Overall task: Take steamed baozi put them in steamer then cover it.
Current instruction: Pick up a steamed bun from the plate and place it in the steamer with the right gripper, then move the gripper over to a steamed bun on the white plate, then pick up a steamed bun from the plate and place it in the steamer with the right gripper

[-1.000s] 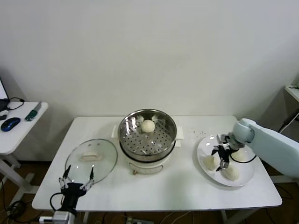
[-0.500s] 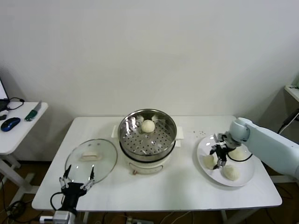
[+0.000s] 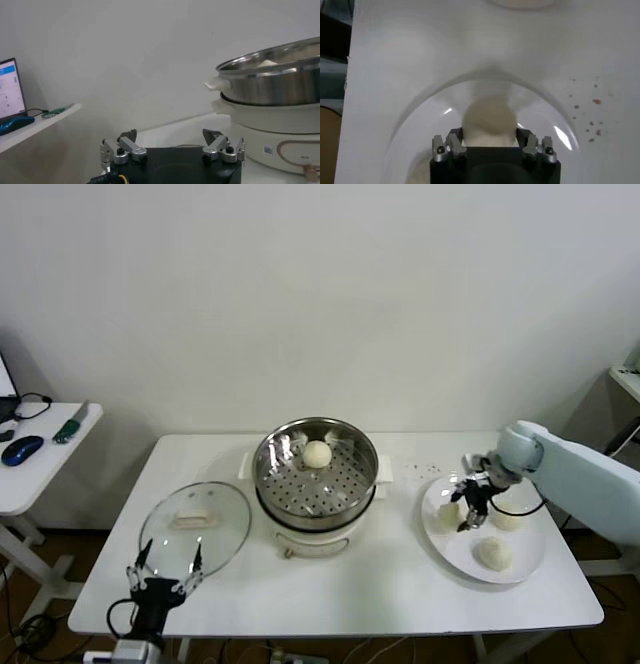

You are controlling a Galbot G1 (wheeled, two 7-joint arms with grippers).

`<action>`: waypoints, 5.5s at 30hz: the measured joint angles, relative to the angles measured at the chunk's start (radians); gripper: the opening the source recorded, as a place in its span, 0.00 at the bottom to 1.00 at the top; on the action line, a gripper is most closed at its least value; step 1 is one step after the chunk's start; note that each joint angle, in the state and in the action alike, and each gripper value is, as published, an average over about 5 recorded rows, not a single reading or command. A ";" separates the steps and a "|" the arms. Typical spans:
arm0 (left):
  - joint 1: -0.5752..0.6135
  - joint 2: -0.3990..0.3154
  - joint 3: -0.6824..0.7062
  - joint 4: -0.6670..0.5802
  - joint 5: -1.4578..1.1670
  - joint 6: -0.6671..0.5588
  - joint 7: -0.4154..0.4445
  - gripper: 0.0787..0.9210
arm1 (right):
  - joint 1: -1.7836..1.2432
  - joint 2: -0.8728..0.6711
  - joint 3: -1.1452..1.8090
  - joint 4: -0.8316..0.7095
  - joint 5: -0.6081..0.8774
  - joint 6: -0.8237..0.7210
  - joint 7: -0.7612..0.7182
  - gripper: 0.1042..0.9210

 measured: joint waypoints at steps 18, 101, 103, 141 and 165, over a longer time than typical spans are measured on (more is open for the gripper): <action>0.018 0.007 0.028 -0.011 -0.003 -0.011 0.002 0.88 | 0.491 0.179 -0.331 0.014 0.429 -0.087 0.051 0.71; 0.021 0.038 0.020 -0.026 -0.030 -0.003 -0.003 0.88 | 0.568 0.007 -0.510 0.292 0.225 -0.073 0.027 0.88; 0.021 0.036 0.019 -0.025 -0.029 -0.002 -0.003 0.88 | 0.532 -0.046 -0.490 0.304 0.181 -0.065 0.022 0.88; 0.003 0.003 0.013 0.002 0.002 0.021 -0.004 0.88 | -0.083 -0.158 -0.063 0.133 -0.193 0.032 -0.004 0.88; 0.014 0.000 0.008 -0.003 0.003 0.014 -0.006 0.88 | -0.050 -0.134 -0.092 0.125 -0.201 0.064 -0.019 0.71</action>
